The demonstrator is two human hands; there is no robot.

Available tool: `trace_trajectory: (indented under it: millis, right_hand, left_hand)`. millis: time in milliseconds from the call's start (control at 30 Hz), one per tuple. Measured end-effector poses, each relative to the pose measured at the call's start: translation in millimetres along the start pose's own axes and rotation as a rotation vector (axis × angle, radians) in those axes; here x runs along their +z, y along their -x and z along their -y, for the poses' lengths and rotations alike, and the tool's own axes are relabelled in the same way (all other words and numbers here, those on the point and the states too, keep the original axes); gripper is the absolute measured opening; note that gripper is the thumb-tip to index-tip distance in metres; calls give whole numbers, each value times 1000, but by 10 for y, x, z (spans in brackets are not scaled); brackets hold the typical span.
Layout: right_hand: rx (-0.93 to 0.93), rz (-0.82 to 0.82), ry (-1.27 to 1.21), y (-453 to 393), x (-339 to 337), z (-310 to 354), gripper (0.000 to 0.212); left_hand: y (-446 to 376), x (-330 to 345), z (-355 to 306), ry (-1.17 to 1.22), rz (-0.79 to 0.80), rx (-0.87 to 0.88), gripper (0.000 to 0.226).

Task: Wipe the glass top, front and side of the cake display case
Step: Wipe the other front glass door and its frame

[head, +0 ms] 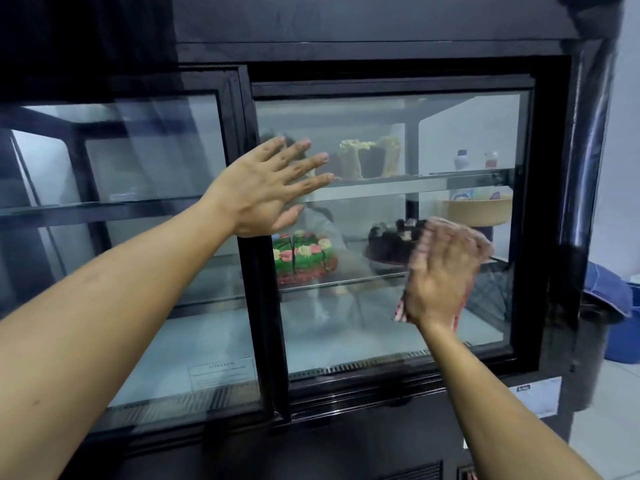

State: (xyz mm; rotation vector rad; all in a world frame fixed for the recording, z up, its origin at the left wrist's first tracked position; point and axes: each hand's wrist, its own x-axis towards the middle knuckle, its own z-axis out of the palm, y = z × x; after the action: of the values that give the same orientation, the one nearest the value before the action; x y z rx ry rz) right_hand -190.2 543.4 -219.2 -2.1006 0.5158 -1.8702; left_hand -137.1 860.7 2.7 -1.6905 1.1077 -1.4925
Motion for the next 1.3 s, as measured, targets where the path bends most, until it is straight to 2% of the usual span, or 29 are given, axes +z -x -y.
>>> trace_trajectory:
  millis: [67, 100, 167, 267, 400, 433, 467, 500, 533, 633, 667, 733, 800, 933, 1000, 1067, 1100, 1133, 1233, 1300]
  right_hand:
    - [338, -15, -50, 332, 9, -68, 62]
    - [434, -18, -59, 540, 17, 35, 63]
    - [423, 32, -50, 991, 77, 369, 67]
    - [56, 171, -62, 1430, 197, 893, 72]
    - [-527, 187, 13, 981, 195, 976, 67]
    - [-598, 179, 48, 777, 171, 842, 66]
    - [-585, 163, 83, 578, 135, 663, 64]
    - [-486, 136, 111, 409, 87, 465, 62]
    - [-311, 112, 120, 287, 39, 262, 62]
    - [310, 97, 6, 215, -95, -204, 65]
    - [426, 86, -33, 240, -111, -228, 65]
    - [502, 83, -61, 324, -133, -58, 66]
    - [356, 80, -12, 478, -109, 325, 69]
    - [-326, 221, 27, 973, 86, 1038, 70]
    - [-546, 195, 6, 788, 107, 1044, 67]
    - [-682, 148, 56, 339, 33, 863, 60]
    - [-647, 125, 84, 81, -31, 720, 57]
    - [-522, 90, 113, -152, -76, 510, 57]
    - [188, 101, 33, -372, -194, -327, 65]
    - [487, 146, -43, -35, -249, -649, 67]
  left_hand:
    - [9, -9, -2, 14, -3, -4, 69]
    - [11, -11, 0, 20, -5, -9, 70]
    - [5, -11, 1, 30, -5, -12, 70]
    - [5, -11, -12, 52, -3, -18, 70]
    - [-2, 2, -18, 57, -5, -24, 70]
    - [3, 8, -25, 58, -11, -27, 70]
    - [0, 11, -29, 58, -21, -29, 70]
    - [3, 14, -32, 57, -28, -34, 69]
    - [7, 15, -35, 55, -33, -40, 69]
    - [5, 14, -51, 63, -31, -54, 69]
    - [7, 11, -52, 71, -30, -59, 69]
    - [3, 8, -58, 84, -33, -65, 69]
    - [1, 9, -62, 90, -40, -73, 69]
    - [-4, 14, -81, 90, -53, -83, 69]
    - [1, 20, -83, 93, -55, -78, 69]
    - [6, 31, -86, 98, -69, -81, 69]
    - [3, 38, -84, 100, -78, -83, 70]
    - [1, 43, -86, 101, -85, -85, 70]
    - [-3, 44, -100, 92, -90, -91, 70]
    - [-9, 35, -95, 95, -87, -95, 68]
